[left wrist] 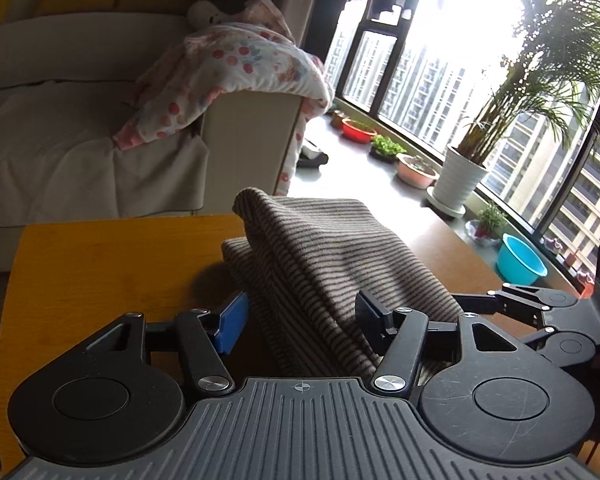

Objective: Fold clothes

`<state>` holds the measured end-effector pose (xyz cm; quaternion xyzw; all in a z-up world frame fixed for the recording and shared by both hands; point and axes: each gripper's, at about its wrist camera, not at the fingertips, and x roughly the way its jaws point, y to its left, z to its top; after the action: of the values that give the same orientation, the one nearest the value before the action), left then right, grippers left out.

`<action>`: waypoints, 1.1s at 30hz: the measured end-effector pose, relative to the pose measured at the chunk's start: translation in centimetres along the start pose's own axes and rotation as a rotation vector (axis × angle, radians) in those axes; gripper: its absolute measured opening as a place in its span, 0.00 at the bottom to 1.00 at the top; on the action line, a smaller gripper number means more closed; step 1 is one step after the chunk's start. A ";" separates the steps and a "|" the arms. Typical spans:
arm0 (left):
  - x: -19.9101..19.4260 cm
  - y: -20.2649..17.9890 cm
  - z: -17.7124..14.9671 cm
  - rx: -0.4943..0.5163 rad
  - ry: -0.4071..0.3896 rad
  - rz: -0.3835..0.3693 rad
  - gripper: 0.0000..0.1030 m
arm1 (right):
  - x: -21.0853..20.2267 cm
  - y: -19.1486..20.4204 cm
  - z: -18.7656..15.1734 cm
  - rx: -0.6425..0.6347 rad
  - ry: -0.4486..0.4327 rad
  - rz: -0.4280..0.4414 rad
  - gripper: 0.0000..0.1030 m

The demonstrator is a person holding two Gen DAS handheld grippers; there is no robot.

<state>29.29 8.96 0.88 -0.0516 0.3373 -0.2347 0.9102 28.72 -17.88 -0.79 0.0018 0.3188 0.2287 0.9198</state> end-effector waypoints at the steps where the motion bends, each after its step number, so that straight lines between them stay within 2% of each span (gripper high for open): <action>1: 0.0 -0.4 -0.7 0.029 0.018 0.005 0.52 | -0.1 -0.2 -0.1 0.021 -0.006 0.012 0.77; 4: 0.0 -1.1 -1.7 0.113 0.011 0.041 0.52 | 0.4 -1.4 -0.7 0.132 0.017 0.085 0.78; 6: 0.2 -0.8 -1.5 0.093 0.011 0.032 0.52 | 1.0 -2.7 -1.1 0.251 0.053 0.152 0.79; 7: 0.3 -0.6 -1.4 0.083 0.012 0.028 0.52 | 0.7 -2.8 -1.1 0.275 0.045 0.166 0.76; 8: 0.3 -0.6 -1.3 0.085 0.009 0.036 0.50 | 0.4 -2.8 -1.1 0.293 0.033 0.177 0.65; 9: 0.3 -0.7 -1.3 0.091 0.004 0.048 0.49 | 0.0 -2.8 -1.1 0.311 0.022 0.188 0.61; 10: 0.3 -0.6 -1.2 0.094 0.000 0.057 0.45 | -0.6 -2.4 -1.0 0.290 -0.002 0.202 0.54; 13: 0.4 -0.2 -1.0 0.078 0.003 0.047 0.45 | -1.8 -1.4 -0.6 0.238 -0.022 0.219 0.53; 15: 0.6 -0.2 -0.9 0.072 0.005 0.032 0.46 | -1.3 -1.3 -0.9 0.210 0.002 0.174 0.53; 16: 0.7 -0.2 -0.9 0.073 0.004 0.030 0.46 | -0.9 -1.2 -1.2 0.192 0.017 0.137 0.55; 19: 0.9 -0.3 -0.9 0.079 0.002 0.031 0.48 | -1.4 -0.1 -1.6 0.081 -0.025 0.056 0.66; 22: 1.2 -0.1 -0.8 0.069 0.006 0.033 0.51 | -1.6 1.2 -1.7 -0.031 -0.044 -0.007 0.71; 24: 1.3 -0.1 -0.9 0.061 0.003 0.042 0.52 | -1.2 1.1 -1.8 -0.030 -0.042 -0.022 0.77; 26: 1.3 -0.1 -1.0 0.054 0.001 0.051 0.56 | -0.9 1.0 -2.0 -0.017 -0.042 -0.034 0.87; 30: 1.3 -0.1 -1.2 0.039 -0.003 0.068 0.57 | -0.6 0.8 -2.5 0.034 -0.049 -0.052 0.90; 33: 1.4 -0.1 -1.3 0.027 -0.006 0.081 0.57 | -0.8 1.3 -2.7 0.019 -0.061 -0.082 0.90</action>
<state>29.31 8.30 -0.89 -0.0263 0.3331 -0.2020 0.9206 26.05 -17.47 -2.23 0.0043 0.2927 0.1876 0.9376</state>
